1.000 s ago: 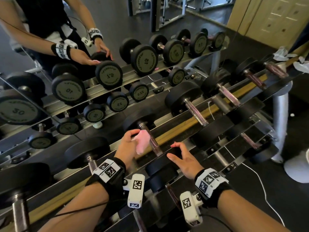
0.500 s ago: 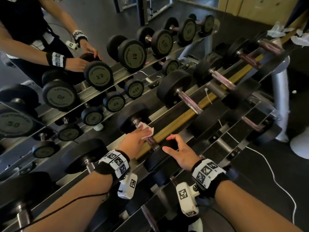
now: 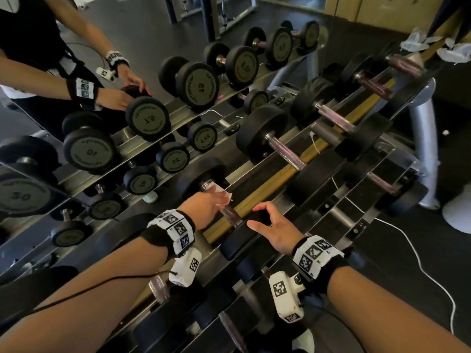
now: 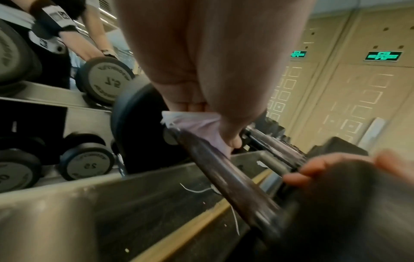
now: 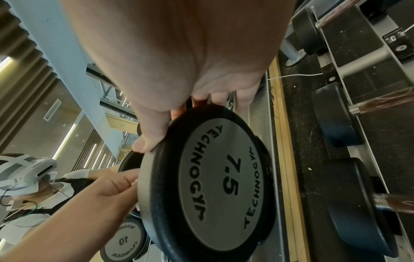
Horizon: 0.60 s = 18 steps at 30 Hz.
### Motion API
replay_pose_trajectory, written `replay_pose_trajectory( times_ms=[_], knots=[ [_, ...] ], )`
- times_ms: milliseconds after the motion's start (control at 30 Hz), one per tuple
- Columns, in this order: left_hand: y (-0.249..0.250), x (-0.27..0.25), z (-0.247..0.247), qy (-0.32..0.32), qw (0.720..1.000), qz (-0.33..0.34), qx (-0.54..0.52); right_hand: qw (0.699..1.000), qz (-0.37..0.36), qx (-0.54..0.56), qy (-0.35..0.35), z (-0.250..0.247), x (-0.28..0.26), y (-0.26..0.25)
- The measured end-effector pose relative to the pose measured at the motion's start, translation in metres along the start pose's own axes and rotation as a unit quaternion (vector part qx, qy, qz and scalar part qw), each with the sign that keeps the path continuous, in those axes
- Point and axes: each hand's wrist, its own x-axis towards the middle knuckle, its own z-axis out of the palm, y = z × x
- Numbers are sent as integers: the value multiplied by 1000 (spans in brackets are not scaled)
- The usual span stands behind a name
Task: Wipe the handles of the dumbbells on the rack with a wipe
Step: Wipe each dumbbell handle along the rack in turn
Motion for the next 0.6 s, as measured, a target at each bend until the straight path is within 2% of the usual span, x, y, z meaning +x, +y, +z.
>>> replay_pose_trajectory(
  times_ms=[167,233,333,433,500,600],
  knots=[
    [20,-16,19,-96,993,65,38,1000,1,3,-3,1,0,-2],
    [9,-12,10,-85,995,46,30,1000,-3,0,-1,1,0,-1],
    [-8,-5,-7,-25,999,-2,22,1000,-6,-1,-1,0,0,0],
    [-4,-8,-2,11,1000,-22,9,1000,-5,2,-2,0,0,1],
    [10,-17,9,-10,1000,4,-5,1000,-5,1,-2,0,1,2],
    [22,-30,24,-84,994,68,15,1000,-4,1,-3,0,0,1]
  ],
)
